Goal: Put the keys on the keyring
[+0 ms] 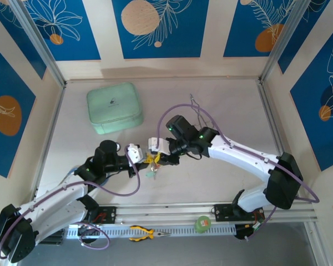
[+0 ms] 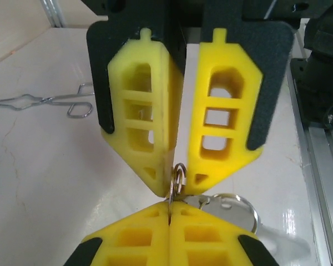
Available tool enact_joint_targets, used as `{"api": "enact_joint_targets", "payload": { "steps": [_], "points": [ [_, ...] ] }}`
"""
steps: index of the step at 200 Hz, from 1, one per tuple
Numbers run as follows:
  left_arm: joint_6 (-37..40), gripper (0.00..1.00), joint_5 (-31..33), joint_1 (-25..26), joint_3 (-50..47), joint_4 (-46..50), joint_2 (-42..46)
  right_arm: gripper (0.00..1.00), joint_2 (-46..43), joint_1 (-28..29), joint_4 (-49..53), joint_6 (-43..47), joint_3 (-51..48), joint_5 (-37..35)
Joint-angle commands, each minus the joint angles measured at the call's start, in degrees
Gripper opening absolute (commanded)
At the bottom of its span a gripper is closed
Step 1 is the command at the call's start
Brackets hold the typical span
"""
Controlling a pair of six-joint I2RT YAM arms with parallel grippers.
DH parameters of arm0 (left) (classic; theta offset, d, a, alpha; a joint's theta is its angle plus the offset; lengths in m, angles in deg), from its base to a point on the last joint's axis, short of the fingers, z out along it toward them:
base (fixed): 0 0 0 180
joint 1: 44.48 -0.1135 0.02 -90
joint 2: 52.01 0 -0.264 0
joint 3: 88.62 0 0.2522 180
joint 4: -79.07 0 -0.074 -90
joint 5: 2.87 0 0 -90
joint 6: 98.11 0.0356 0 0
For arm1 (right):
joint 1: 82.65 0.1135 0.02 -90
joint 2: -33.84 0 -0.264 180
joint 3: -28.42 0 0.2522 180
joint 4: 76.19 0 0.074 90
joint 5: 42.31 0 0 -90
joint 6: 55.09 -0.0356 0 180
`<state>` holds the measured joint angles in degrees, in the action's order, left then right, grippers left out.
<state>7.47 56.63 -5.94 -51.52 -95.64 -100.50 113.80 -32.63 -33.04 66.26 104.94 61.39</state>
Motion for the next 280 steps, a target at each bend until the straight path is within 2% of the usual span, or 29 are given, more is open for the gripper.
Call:
{"api": "enact_joint_targets", "payload": {
  "steps": [1,33,98,148,200,239,280],
  "points": [
    [-4.1,0.0,-2.6,0.3,-2.1,-9.4,0.8,0.23,-5.3,-3.2,-10.4,-5.0,-6.1,9.2],
    [-7.4,0.0,-3.6,0.3,-4.5,-15.0,0.8,0.23,-8.2,-5.9,-19.8,-8.5,-12.7,14.1],
    [-8.5,0.0,-4.5,0.3,-5.1,-16.6,-0.2,0.27,-8.0,-5.9,-24.3,-11.5,-15.1,16.4],
    [-7.5,0.0,-2.3,0.2,-5.0,-15.8,0.1,0.28,-10.3,-7.7,-22.3,-13.3,-15.9,13.0],
    [-6.0,0.0,-1.1,0.3,-4.7,-14.6,0.1,0.33,-14.6,-8.1,-18.7,-15.5,-15.0,14.4],
    [-5.8,0.0,-1.4,0.2,-4.4,-14.4,0.1,0.33,-10.4,-4.6,-18.9,-15.7,-11.6,12.1],
    [-6.0,0.0,-2.1,0.3,-4.4,-14.3,0.3,0.32,-7.9,-3.9,-20.3,-16.8,-11.7,10.6]
  ]
}}
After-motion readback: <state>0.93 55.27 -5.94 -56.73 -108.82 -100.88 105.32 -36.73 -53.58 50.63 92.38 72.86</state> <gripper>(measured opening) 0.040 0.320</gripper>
